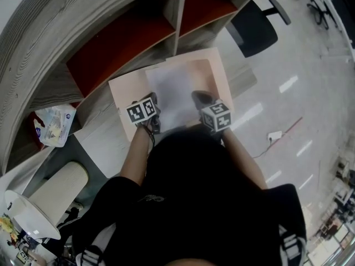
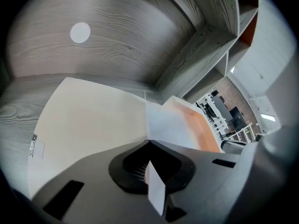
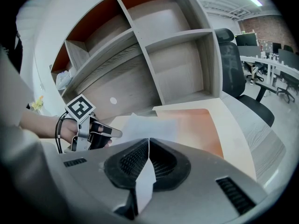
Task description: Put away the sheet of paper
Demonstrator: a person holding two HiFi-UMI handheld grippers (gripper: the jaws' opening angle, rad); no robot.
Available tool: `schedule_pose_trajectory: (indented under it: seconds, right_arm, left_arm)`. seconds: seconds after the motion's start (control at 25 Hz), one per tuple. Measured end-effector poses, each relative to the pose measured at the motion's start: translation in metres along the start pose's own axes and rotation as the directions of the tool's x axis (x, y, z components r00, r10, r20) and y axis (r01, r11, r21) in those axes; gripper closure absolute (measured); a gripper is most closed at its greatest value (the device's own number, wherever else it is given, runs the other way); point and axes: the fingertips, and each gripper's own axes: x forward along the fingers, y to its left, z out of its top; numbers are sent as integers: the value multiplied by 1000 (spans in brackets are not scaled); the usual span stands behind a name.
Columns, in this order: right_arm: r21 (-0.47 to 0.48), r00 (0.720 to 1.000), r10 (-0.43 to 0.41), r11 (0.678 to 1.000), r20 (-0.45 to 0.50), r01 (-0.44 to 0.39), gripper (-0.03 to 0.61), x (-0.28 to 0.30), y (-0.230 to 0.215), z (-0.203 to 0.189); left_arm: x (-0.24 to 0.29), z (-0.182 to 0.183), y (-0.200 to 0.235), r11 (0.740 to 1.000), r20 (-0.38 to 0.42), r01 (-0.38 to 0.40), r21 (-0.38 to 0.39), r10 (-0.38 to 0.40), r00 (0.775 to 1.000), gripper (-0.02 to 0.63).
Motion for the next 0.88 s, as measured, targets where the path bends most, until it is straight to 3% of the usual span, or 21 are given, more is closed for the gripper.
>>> schedule_pose_trajectory:
  seconds: [0.88]
  right_arm:
    - [15, 1000, -7, 1000, -4, 7, 555, -4, -7, 0]
  left_arm:
    - [7, 3, -11, 1000, -1, 20, -9, -20, 1000, 568]
